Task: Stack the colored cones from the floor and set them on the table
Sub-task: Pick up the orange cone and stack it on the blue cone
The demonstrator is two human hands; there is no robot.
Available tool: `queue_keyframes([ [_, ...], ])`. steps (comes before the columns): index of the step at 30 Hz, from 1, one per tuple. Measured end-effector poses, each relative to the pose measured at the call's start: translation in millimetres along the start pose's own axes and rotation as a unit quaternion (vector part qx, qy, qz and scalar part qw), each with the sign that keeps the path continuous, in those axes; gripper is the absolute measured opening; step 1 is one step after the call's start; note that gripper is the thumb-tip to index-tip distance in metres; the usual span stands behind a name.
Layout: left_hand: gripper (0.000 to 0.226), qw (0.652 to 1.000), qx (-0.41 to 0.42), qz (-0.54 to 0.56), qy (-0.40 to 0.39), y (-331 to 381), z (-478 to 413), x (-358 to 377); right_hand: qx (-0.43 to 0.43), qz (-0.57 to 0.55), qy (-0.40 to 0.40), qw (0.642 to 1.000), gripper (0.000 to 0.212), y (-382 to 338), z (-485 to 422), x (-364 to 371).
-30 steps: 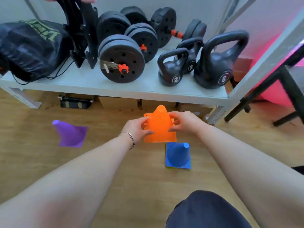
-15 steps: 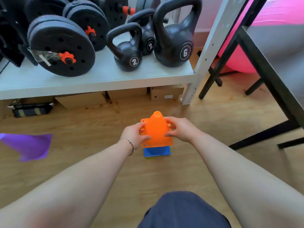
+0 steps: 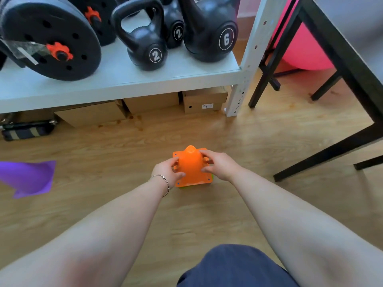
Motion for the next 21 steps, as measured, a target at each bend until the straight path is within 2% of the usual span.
queue_keyframes([
  [7, 0.069, 1.000, -0.018, 0.023, -0.009, 0, -5, 8, 0.010, -0.004, -0.003, 1.000, 0.081, 6, -8, 7],
  [21, 0.072, 0.994, -0.030, -0.082, -0.071, -10, -16, 19, 0.019, 0.074, -0.003, 0.997, 0.080, 6, -26, 13],
])
Point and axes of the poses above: each hand's wrist, its own z-axis away from the middle knuckle, its own x-axis out of the palm, y = z × x, the point moved 5 cm from there along -z, towards the middle knuckle
